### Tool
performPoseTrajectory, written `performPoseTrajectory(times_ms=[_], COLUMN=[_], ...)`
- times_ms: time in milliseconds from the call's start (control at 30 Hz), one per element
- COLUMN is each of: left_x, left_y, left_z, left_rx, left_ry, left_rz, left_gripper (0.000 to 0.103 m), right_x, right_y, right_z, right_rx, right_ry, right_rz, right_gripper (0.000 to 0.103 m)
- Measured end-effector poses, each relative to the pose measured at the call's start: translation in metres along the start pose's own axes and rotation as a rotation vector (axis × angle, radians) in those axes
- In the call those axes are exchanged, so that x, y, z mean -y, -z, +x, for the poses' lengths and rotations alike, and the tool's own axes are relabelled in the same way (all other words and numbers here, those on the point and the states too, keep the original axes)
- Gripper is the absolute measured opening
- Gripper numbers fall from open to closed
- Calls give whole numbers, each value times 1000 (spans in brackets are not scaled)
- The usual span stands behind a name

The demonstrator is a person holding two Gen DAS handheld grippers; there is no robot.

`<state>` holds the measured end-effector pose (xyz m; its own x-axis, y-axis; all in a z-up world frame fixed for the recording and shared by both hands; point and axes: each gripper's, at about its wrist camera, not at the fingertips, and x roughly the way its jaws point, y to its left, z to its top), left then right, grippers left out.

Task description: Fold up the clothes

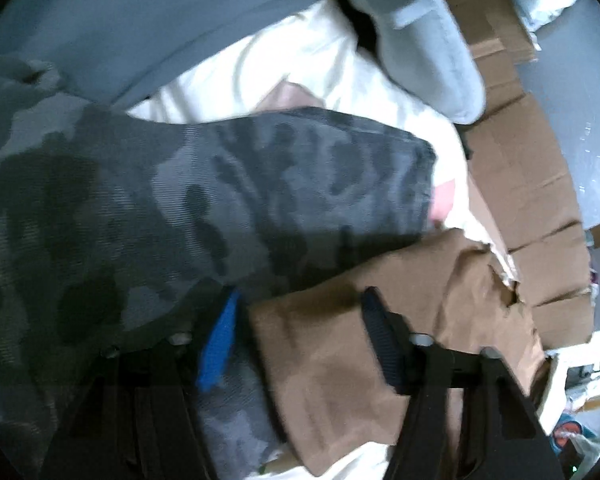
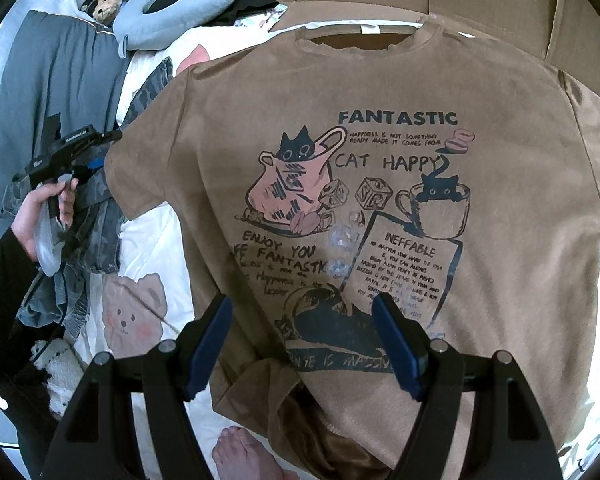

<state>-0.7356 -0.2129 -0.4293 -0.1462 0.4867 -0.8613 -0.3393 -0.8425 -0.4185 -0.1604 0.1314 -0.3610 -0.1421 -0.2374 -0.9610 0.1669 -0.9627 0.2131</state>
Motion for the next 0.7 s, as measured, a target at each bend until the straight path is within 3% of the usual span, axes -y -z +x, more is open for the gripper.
performPoseTrajectory(times_ms=[100,433,700], left_x=[12,78,119], left_y=[3,14,42], left_z=[-4,-35,-20], left_rx=[4,25,-6], left_ry=[14,101,187], left_rz=[43,186,226], left_gripper=[17,17,17], right_x=[0,5,2], right_y=[0,2,2], right_z=[0,0,0], right_rx=[-1,6,8], right_ry=[3,-4,-7], right_rz=[0,23,20], right_gripper=[72,72,72])
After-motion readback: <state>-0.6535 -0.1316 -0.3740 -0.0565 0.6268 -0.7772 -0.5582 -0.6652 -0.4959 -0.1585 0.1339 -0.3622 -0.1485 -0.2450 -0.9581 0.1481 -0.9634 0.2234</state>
